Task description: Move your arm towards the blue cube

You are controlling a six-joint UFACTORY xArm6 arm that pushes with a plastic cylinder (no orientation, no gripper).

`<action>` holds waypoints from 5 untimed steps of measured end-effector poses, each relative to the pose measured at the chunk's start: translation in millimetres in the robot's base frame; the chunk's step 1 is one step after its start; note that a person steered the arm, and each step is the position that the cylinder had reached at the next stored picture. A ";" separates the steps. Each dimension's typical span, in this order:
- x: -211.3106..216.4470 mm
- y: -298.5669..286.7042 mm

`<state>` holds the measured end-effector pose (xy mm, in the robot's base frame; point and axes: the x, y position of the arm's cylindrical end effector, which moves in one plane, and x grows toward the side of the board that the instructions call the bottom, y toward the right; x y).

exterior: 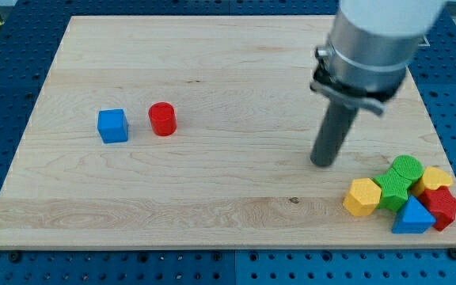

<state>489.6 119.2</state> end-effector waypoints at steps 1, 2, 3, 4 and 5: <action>-53.8 -32.3; -84.1 -117.4; -106.9 -225.6; -111.6 -314.5; -88.8 -346.5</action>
<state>400.8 -227.3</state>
